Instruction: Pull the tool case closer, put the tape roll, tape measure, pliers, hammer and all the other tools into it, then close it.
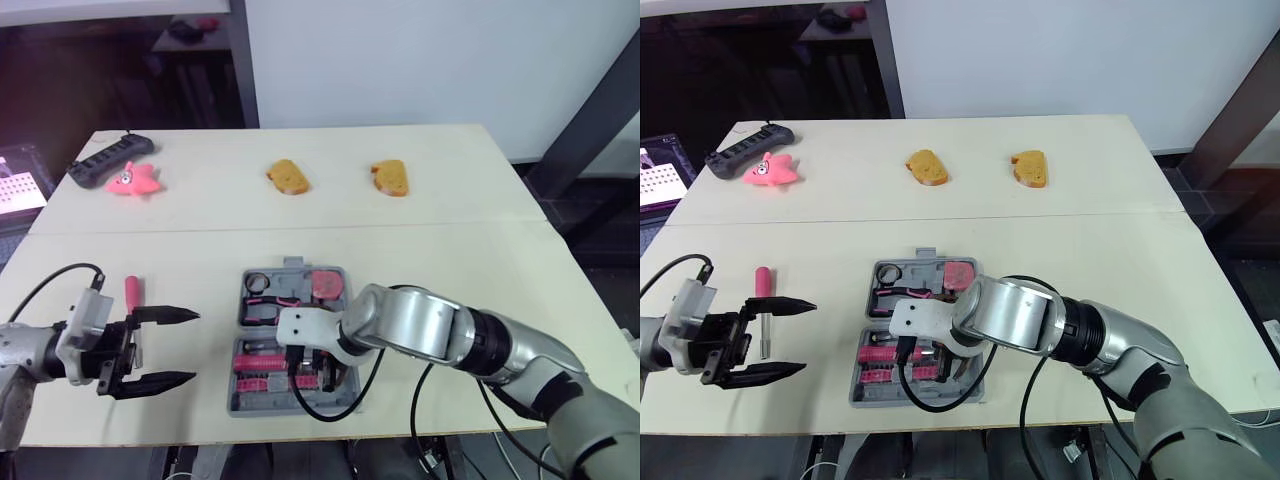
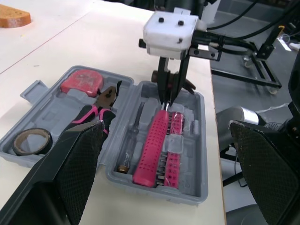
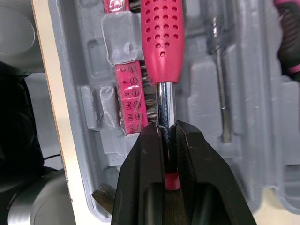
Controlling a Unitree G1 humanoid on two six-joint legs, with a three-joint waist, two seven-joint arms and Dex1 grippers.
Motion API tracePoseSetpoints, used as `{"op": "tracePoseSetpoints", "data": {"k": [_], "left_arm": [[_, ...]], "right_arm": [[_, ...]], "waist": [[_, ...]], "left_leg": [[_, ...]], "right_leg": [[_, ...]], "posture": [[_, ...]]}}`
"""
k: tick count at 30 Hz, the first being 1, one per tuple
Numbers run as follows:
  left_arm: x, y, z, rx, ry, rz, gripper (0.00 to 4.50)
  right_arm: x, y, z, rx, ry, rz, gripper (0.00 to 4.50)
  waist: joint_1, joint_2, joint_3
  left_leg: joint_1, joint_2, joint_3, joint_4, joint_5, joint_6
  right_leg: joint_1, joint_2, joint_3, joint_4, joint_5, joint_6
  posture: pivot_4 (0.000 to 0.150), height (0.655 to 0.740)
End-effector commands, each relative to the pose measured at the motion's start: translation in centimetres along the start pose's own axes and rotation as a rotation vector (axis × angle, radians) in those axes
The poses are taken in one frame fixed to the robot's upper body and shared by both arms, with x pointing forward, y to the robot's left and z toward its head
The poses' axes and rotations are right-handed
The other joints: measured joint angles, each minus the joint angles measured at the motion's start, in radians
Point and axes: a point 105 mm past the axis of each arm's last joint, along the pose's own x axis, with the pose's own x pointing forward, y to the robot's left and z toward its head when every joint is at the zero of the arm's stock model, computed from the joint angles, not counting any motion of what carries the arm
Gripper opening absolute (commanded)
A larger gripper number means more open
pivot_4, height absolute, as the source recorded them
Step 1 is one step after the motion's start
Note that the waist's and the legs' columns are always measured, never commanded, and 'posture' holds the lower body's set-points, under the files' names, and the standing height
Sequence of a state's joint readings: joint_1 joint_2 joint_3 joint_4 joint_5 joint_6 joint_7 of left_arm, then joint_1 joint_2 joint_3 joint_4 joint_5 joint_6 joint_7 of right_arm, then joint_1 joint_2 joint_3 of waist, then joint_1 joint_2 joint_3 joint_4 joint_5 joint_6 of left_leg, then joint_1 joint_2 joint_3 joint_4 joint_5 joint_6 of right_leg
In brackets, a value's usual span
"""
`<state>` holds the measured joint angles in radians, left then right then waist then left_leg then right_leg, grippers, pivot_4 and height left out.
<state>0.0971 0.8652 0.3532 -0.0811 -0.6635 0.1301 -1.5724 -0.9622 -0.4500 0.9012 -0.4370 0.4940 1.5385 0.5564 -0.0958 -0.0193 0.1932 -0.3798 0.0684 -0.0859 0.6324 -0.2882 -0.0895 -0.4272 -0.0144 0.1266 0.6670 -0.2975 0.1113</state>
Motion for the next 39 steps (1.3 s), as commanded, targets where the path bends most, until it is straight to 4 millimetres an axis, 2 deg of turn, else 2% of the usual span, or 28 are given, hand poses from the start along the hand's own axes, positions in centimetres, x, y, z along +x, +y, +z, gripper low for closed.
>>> {"op": "tracePoseSetpoints", "data": {"k": [1, 2, 3, 5, 10, 18, 21, 28, 30, 35, 39], "left_arm": [[-0.3, 0.1, 0.8, 0.027, -0.006, -0.001, 4.50], [-0.3, 0.1, 0.7, 0.026, -0.006, -0.002, 4.50], [-0.3, 0.0, 0.7, 0.025, -0.006, -0.002, 4.50], [-0.2, 0.0, 0.7, 0.024, -0.007, -0.003, 4.50], [-0.2, -0.1, 0.7, 0.023, -0.007, -0.005, 4.50], [-0.1, 0.1, 0.8, 0.025, -0.008, -0.002, 4.50], [-0.1, 0.2, 0.9, 0.026, -0.008, -0.001, 4.50], [-0.1, 0.5, 1.0, 0.026, -0.006, 0.003, 4.50], [-0.1, 0.6, 1.0, 0.026, -0.006, 0.004, 4.50], [-0.2, 0.6, 1.1, 0.027, -0.003, 0.005, 4.50], [-0.1, 0.6, 1.1, 0.028, -0.003, 0.005, 4.50]], "right_arm": [[-0.1, -0.2, 0.7, -0.025, -0.031, -0.029, 0.06], [0.0, -0.3, 0.6, -0.026, -0.032, -0.035, 0.06], [0.1, -0.3, 0.5, -0.030, -0.029, -0.042, 0.97], [0.3, -0.4, 0.2, -0.032, -0.026, -0.045, 1.85], [0.2, -0.5, 0.4, -0.017, -0.052, -0.047, 4.37], [-1.4, -0.1, 2.8, -0.050, -0.255, -0.025, 4.37], [-2.1, -0.9, 2.9, -0.040, -0.332, -0.071, 3.57], [-3.9, -1.9, 3.6, -0.091, -0.560, -0.108, 0.04], [-4.1, -2.3, 3.4, -0.089, -0.595, -0.117, 0.04], [-3.7, -2.0, 1.2, -0.073, -0.532, -0.082, 0.04], [-2.8, -0.7, 0.0, -0.092, -0.483, -0.046, 0.04]], "waist": [[-0.002, 0.000, 0.000], [-0.004, 0.000, 0.000], [-0.005, 0.000, 0.000], [-0.005, 0.000, 0.000], [-0.004, 0.000, 0.000], [-0.003, 0.000, 0.000], [-0.003, 0.000, 0.000], [-0.001, 0.000, 0.000], [-0.002, 0.000, 0.000], [0.000, 0.000, 0.000], [0.000, 0.000, 0.000]], "left_leg": [[0.000, 0.000, 0.000, 0.000, 0.000, 0.000], [0.000, 0.000, 0.000, 0.000, 0.000, 0.000], [0.000, 0.000, 0.000, 0.000, 0.000, 0.000], [0.000, 0.000, 0.000, 0.000, 0.000, 0.000], [0.000, 0.000, 0.000, 0.000, 0.000, 0.000], [0.000, 0.000, 0.000, 0.000, 0.000, 0.000], [0.000, 0.000, 0.000, 0.000, 0.000, 0.000], [-0.001, 0.000, -0.001, 0.000, 0.000, 0.000], [-0.001, 0.000, -0.001, 0.000, 0.000, 0.000], [-0.001, 0.000, -0.001, 0.000, 0.000, 0.000], [-0.001, 0.000, -0.001, 0.000, 0.000, 0.000]], "right_leg": [[0.000, 0.000, 0.000, 0.000, 0.000, 0.000], [0.000, 0.000, 0.000, 0.000, 0.000, 0.000], [0.000, 0.000, 0.000, 0.000, 0.000, 0.000], [0.000, 0.000, 0.000, 0.000, 0.000, 0.000], [0.000, 0.000, 0.000, 0.000, 0.000, 0.000], [0.000, 0.000, 0.000, 0.000, 0.000, 0.000], [0.000, 0.000, 0.000, 0.000, 0.000, 0.000], [0.000, 0.000, 0.000, 0.000, 0.000, 0.000], [0.000, 0.000, 0.000, 0.000, 0.000, 0.000], [0.000, 0.000, 0.000, 0.000, 0.000, 0.000], [0.000, 0.000, 0.000, 0.000, 0.000, 0.000]], "posture": [[0.150, 0.7400], [0.150, 0.7400], [0.150, 0.7400], [0.150, 0.7400], [0.150, 0.7400], [0.150, 0.7400], [0.150, 0.7400], [0.150, 0.7400], [0.150, 0.7400], [0.150, 0.7400], [0.150, 0.7400]]}}
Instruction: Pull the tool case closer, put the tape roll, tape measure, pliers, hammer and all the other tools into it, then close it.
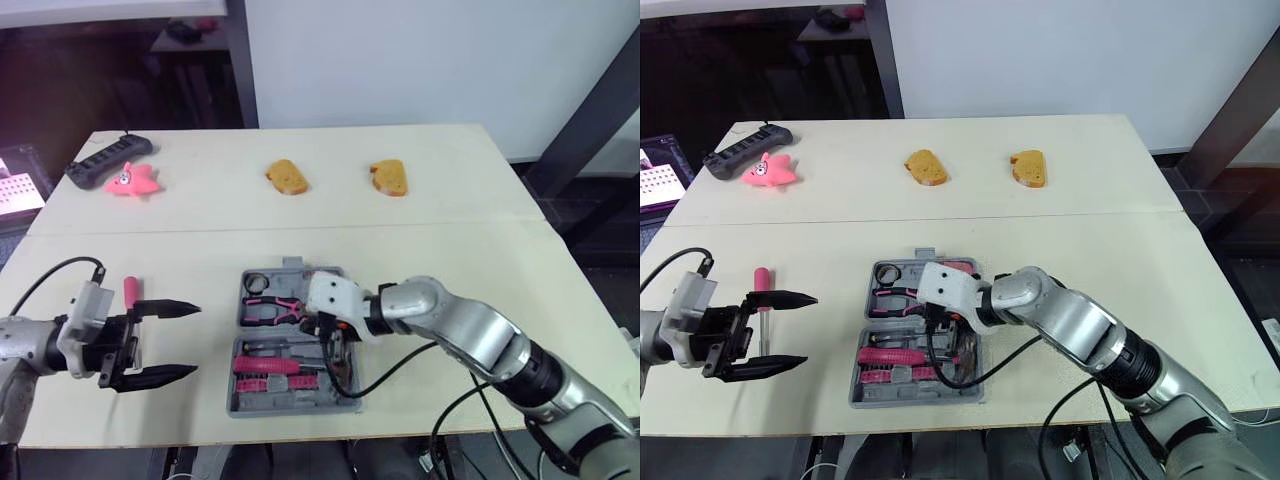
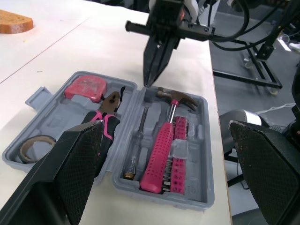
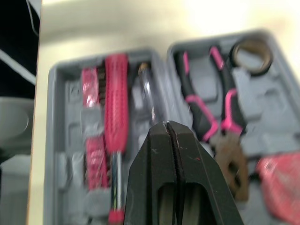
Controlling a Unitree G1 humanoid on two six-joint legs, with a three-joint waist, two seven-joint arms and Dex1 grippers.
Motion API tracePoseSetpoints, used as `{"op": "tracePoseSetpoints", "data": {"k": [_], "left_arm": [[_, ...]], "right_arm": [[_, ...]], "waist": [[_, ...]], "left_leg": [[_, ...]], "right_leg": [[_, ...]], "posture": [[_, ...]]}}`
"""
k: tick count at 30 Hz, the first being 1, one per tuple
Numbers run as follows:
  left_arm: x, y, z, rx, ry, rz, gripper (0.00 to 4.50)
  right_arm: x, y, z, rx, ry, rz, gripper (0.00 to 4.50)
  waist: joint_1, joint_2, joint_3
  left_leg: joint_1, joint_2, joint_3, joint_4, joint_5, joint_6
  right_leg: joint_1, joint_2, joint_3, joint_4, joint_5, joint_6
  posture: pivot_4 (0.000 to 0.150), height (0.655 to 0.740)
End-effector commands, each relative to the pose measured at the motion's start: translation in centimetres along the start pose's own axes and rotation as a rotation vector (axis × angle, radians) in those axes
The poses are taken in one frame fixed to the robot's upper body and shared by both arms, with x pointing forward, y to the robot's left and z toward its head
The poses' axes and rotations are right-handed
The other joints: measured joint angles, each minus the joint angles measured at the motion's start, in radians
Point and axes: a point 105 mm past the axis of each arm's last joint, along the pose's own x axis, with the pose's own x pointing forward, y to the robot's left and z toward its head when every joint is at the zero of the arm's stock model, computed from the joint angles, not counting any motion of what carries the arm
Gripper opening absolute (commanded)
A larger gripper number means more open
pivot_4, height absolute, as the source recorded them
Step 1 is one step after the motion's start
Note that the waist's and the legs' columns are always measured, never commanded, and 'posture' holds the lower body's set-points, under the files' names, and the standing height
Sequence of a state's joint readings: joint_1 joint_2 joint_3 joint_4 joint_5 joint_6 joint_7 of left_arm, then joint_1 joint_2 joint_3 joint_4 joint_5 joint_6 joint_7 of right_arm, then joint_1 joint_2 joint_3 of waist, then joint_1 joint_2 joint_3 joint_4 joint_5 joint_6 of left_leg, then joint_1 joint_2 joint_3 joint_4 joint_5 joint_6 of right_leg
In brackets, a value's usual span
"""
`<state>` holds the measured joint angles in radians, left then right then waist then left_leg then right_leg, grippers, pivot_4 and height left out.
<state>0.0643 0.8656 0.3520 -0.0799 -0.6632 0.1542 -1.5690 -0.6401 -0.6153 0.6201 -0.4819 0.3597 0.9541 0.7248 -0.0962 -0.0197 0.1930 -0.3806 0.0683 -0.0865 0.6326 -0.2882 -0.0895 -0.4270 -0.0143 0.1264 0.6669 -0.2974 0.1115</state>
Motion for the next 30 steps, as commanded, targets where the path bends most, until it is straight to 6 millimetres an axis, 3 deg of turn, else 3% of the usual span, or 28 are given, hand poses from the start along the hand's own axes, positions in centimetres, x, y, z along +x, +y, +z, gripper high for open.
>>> {"op": "tracePoseSetpoints", "data": {"k": [1, 8, 15, 30], "left_arm": [[-0.3, 0.0, 0.6, 0.021, 0.005, 0.003, 4.50], [-0.2, 0.0, 0.6, 0.020, 0.003, 0.002, 4.50], [-0.1, 0.2, 0.7, 0.021, -0.001, 0.004, 4.50], [0.2, 0.0, 0.7, 0.021, -0.006, 0.012, 4.50]], "right_arm": [[0.0, 1.7, -0.3, -0.058, 0.008, 0.042, 0.04], [0.4, 3.4, -2.9, -0.037, 0.090, 0.084, 0.04], [0.9, 2.5, -4.9, 0.010, 0.163, 0.016, 0.04], [1.2, 1.3, -3.9, -0.019, 0.152, -0.016, 0.04]], "waist": [[0.000, 0.000, 0.000], [0.001, 0.000, 0.000], [0.001, 0.000, 0.000], [0.002, 0.000, 0.000]], "left_leg": [[0.000, 0.000, 0.000, 0.000, 0.000, 0.000], [0.000, 0.000, 0.000, 0.001, 0.000, 0.000], [0.000, 0.000, 0.000, 0.001, 0.000, 0.000], [0.001, 0.000, 0.000, 0.002, 0.000, -0.001]], "right_leg": [[0.000, 0.000, 0.000, 0.000, 0.000, 0.000], [0.000, 0.000, 0.000, 0.000, 0.000, 0.000], [0.001, 0.000, 0.000, 0.000, 0.000, 0.000], [0.002, 0.000, 0.000, 0.000, 0.000, 0.000]], "posture": [[0.150, 0.7400], [0.150, 0.7400], [0.150, 0.7400], [0.150, 0.7400]]}}
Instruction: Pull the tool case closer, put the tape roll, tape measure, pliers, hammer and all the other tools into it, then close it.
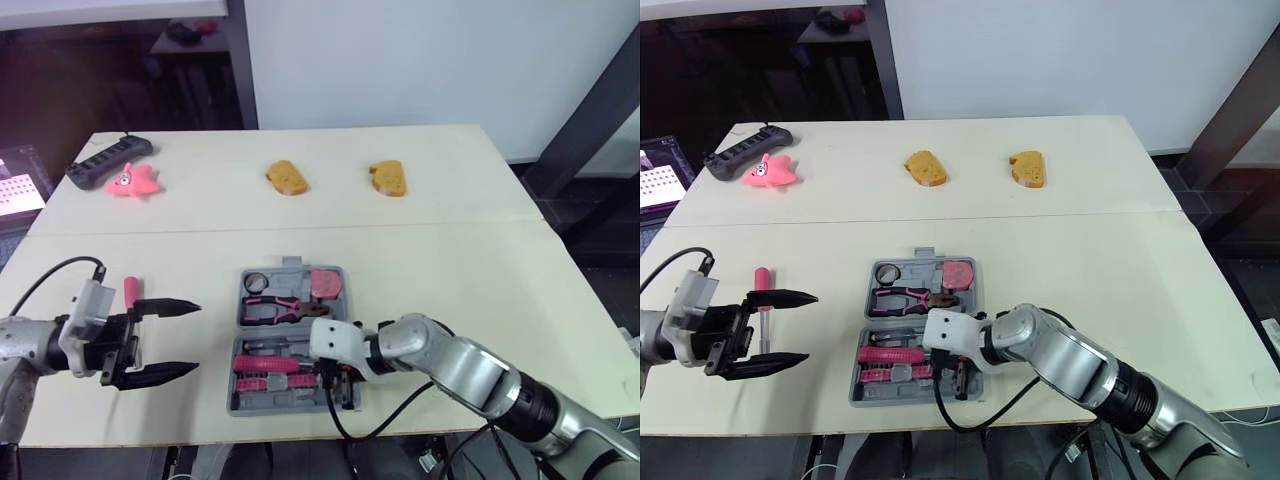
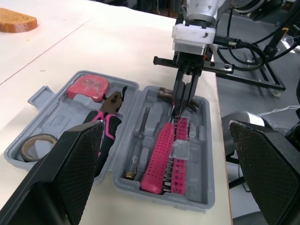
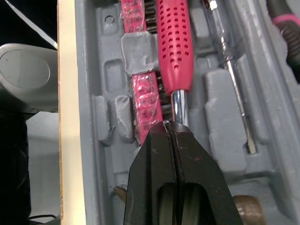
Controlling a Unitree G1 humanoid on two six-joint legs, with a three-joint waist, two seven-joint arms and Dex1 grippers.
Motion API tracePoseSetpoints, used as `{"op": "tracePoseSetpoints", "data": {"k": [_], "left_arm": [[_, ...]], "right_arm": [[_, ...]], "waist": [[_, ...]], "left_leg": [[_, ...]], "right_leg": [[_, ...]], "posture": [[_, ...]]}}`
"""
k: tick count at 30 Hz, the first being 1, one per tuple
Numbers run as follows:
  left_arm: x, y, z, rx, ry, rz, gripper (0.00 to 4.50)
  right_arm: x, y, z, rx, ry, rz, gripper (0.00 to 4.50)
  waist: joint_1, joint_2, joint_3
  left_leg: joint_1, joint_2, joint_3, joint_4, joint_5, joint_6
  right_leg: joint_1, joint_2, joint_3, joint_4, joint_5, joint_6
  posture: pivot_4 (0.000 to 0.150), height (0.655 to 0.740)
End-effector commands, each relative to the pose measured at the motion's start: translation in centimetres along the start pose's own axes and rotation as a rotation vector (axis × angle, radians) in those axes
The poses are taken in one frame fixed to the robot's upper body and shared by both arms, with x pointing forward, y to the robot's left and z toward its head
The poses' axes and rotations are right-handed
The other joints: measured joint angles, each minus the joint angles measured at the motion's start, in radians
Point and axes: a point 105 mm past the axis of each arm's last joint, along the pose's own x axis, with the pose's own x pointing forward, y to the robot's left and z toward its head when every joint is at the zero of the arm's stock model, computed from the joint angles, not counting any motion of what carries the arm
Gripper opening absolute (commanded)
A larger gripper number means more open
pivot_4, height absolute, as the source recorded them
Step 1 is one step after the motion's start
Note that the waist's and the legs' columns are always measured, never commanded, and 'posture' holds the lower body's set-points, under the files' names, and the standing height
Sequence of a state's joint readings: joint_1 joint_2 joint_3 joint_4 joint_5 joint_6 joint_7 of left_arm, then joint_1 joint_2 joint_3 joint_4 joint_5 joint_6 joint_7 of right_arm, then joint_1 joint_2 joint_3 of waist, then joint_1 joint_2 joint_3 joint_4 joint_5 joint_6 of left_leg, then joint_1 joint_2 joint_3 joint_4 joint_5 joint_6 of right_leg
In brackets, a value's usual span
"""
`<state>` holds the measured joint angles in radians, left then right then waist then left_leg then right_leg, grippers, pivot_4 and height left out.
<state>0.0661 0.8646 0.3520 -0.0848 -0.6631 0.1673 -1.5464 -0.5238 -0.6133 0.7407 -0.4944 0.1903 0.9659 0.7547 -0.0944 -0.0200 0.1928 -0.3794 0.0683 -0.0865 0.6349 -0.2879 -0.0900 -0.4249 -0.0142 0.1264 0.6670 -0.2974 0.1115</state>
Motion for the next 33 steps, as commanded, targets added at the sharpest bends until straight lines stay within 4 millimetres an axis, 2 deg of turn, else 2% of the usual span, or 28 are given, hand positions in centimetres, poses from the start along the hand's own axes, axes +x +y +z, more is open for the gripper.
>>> {"op": "tracePoseSetpoints", "data": {"k": [1, 11, 16, 22, 25, 26, 33], "left_arm": [[0.1, -0.2, 0.7, 0.032, -0.007, -0.008, 4.50], [0.2, -0.2, 0.7, 0.032, -0.010, -0.002, 4.50], [0.1, -0.2, 0.7, 0.031, -0.008, -0.001, 4.50], [0.1, -0.2, 0.7, 0.031, -0.007, -0.002, 4.50], [0.0, -0.2, 0.7, 0.031, -0.006, -0.002, 4.50], [0.0, -0.2, 0.7, 0.031, -0.007, -0.002, 4.50], [0.1, -0.3, 0.7, 0.029, -0.009, -0.002, 4.50]], "right_arm": [[-0.8, -1.6, 0.1, -0.030, 0.016, -0.071, 0.04], [-1.2, -1.9, 0.8, -0.069, 0.021, -0.070, 0.04], [-1.9, -0.5, 1.9, -0.089, -0.040, -0.011, 0.04], [-2.0, -0.1, 1.0, -0.098, -0.021, -0.027, 0.04], [-2.0, 0.2, 1.5, -0.091, -0.045, -0.023, 0.82], [-1.9, 0.0, 1.6, -0.091, -0.050, -0.031, 1.30], [-1.3, -0.1, 0.9, -0.073, -0.036, -0.048, 1.30]], "waist": [[0.000, 0.000, 0.000], [-0.001, 0.000, 0.000], [0.000, 0.000, 0.000], [0.000, 0.000, 0.000], [-0.002, 0.000, 0.000], [-0.001, 0.000, 0.000], [0.000, 0.000, 0.000]], "left_leg": [[0.000, 0.000, 0.000, 0.000, 0.000, 0.000], [0.000, 0.000, 0.000, -0.001, 0.000, 0.000], [0.000, 0.000, 0.000, -0.001, 0.000, 0.000], [0.000, 0.000, 0.000, 0.000, 0.000, 0.000], [0.000, 0.000, 0.000, 0.000, 0.000, 0.000], [0.000, 0.000, 0.000, 0.000, 0.000, 0.000], [0.000, 0.000, 0.000, 0.000, 0.000, 0.000]], "right_leg": [[0.000, 0.000, 0.000, 0.000, 0.000, 0.000], [0.000, 0.000, 0.000, 0.000, 0.000, 0.000], [0.000, 0.000, 0.000, 0.000, 0.000, 0.000], [0.000, 0.000, 0.000, 0.000, 0.000, 0.000], [0.000, 0.000, 0.000, 0.000, 0.000, 0.000], [0.000, 0.000, 0.000, 0.000, 0.000, 0.000], [0.000, 0.000, 0.000, 0.000, 0.000, 0.000]], "posture": [[0.150, 0.7400], [0.150, 0.7400], [0.150, 0.7400], [0.150, 0.7400], [0.150, 0.7400], [0.150, 0.7400], [0.150, 0.7400]]}}
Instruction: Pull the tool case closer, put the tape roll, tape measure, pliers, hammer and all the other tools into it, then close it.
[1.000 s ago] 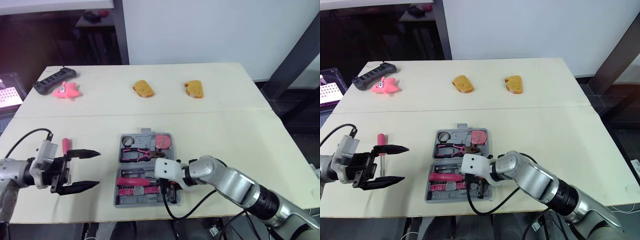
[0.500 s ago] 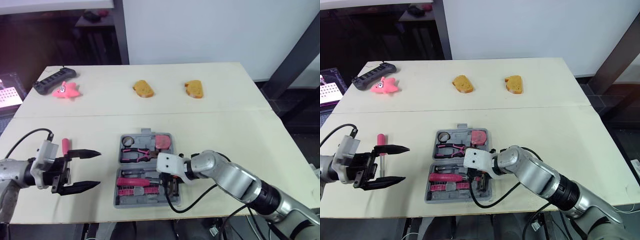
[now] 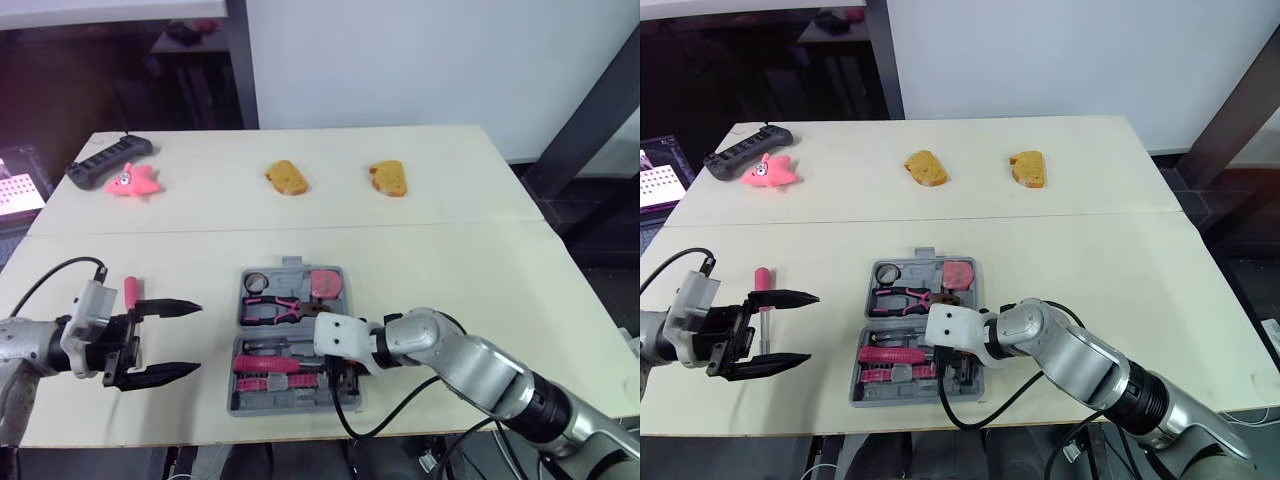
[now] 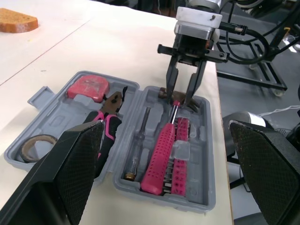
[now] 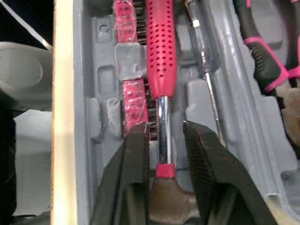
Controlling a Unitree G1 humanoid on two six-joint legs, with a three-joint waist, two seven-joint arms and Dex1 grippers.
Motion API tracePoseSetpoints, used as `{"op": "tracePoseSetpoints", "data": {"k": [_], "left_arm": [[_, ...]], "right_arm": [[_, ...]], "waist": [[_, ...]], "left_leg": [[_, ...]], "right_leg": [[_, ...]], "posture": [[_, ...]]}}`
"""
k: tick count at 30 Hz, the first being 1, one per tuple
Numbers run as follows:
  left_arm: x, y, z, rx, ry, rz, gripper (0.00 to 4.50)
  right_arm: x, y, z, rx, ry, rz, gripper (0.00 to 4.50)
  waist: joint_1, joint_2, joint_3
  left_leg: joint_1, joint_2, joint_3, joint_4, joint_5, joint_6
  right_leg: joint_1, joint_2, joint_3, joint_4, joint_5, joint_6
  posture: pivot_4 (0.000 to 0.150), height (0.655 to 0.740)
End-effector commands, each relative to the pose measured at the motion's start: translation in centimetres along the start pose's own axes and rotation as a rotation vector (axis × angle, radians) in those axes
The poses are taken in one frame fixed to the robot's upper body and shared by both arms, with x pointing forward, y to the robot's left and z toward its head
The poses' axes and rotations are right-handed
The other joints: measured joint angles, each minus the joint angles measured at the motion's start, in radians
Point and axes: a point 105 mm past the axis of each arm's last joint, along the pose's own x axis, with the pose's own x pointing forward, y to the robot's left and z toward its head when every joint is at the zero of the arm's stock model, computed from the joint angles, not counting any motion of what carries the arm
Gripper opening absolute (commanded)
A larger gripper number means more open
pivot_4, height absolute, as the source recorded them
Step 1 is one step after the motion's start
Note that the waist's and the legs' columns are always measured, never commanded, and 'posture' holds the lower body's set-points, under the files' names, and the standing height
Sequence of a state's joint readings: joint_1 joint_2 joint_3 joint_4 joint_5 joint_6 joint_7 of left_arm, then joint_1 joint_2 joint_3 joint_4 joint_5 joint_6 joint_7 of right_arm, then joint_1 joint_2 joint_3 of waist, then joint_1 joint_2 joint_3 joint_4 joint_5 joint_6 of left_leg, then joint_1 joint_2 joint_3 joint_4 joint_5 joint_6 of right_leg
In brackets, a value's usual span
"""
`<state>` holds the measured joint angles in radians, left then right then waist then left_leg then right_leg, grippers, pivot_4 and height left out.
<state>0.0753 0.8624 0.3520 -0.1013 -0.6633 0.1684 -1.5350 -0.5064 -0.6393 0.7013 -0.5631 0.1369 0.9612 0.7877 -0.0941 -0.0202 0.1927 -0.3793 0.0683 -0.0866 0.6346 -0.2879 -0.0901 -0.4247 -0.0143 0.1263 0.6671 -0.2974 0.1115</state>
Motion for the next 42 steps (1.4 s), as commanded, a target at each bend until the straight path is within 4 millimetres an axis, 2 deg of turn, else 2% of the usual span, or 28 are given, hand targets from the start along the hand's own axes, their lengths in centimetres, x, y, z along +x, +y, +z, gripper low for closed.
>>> {"op": "tracePoseSetpoints", "data": {"k": [1, 11, 17, 20, 21, 28, 35, 39, 42], "left_arm": [[-0.1, -0.2, 0.7, 0.027, -0.010, -0.004, 4.50], [-0.1, -0.1, 0.7, 0.024, -0.008, -0.002, 4.50], [-0.2, -0.1, 0.7, 0.023, -0.008, -0.001, 4.50], [-0.1, -0.1, 0.7, 0.021, -0.009, -0.002, 4.50], [-0.1, -0.1, 0.7, 0.020, -0.009, -0.002, 4.50], [-0.1, -0.1, 0.6, 0.019, -0.008, -0.004, 4.50], [-0.1, -0.1, 0.6, 0.018, -0.006, -0.002, 4.50], [-0.1, 0.0, 0.6, 0.018, -0.006, 0.000, 4.50], [-0.2, 0.1, 0.6, 0.019, -0.005, 0.005, 4.50]], "right_arm": [[0.1, 0.1, 0.3, -0.015, -0.020, -0.010, 1.30], [1.2, -0.1, -1.0, 0.001, 0.009, -0.023, 1.30], [1.3, 0.1, -1.1, 0.000, 0.009, -0.018, 1.30], [1.0, 0.1, -0.4, -0.005, -0.013, -0.014, 0.58], [1.0, 0.1, -0.3, -0.006, -0.016, -0.014, 0.06], [0.6, 0.0, 0.1, -0.018, -0.025, -0.010, 0.06], [-0.2, -0.7, 2.0, -0.062, -0.061, -0.019, 0.06], [-0.5, -1.0, 2.1, -0.082, -0.017, -0.018, 0.06], [-1.3, -1.1, 1.6, -0.097, 0.086, 0.001, 0.06]], "waist": [[0.000, 0.000, 0.000], [0.000, 0.000, 0.000], [0.000, 0.000, 0.000], [0.000, 0.000, 0.000], [0.000, 0.000, 0.000], [0.000, 0.000, 0.000], [-0.001, 0.000, 0.000], [0.000, 0.000, 0.000], [0.000, 0.000, 0.000]], "left_leg": [[0.000, 0.000, 0.000, 0.000, 0.000, 0.000], [0.000, 0.000, 0.000, 0.000, 0.000, 0.000], [0.000, 0.000, 0.000, 0.000, 0.000, 0.000], [0.000, 0.000, 0.000, 0.000, 0.000, 0.000], [0.000, 0.000, 0.000, 0.000, 0.000, 0.000], [0.000, 0.000, 0.000, 0.001, 0.000, 0.000], [0.000, 0.000, 0.000, 0.001, 0.000, 0.000], [0.000, 0.000, 0.000, 0.001, 0.000, 0.000], [0.000, 0.000, 0.000, 0.001, 0.000, 0.000]], "right_leg": [[0.000, 0.000, 0.000, 0.000, 0.000, 0.000], [0.000, 0.000, 0.000, 0.000, 0.000, 0.000], [0.000, 0.000, 0.000, 0.000, 0.000, 0.000], [0.000, 0.000, 0.000, 0.000, 0.000, 0.000], [0.000, 0.000, 0.000, 0.000, 0.000, 0.000], [0.000, 0.000, 0.000, 0.001, 0.000, 0.000], [0.000, 0.000, 0.000, 0.001, 0.000, 0.000], [0.000, 0.000, 0.000, 0.001, 0.000, 0.000], [0.000, 0.000, 0.000, 0.001, 0.000, 0.000]], "posture": [[0.150, 0.7400], [0.150, 0.7400], [0.150, 0.7400], [0.150, 0.7400], [0.150, 0.7400], [0.150, 0.7400], [0.150, 0.7400], [0.150, 0.7400], [0.150, 0.7400]]}}
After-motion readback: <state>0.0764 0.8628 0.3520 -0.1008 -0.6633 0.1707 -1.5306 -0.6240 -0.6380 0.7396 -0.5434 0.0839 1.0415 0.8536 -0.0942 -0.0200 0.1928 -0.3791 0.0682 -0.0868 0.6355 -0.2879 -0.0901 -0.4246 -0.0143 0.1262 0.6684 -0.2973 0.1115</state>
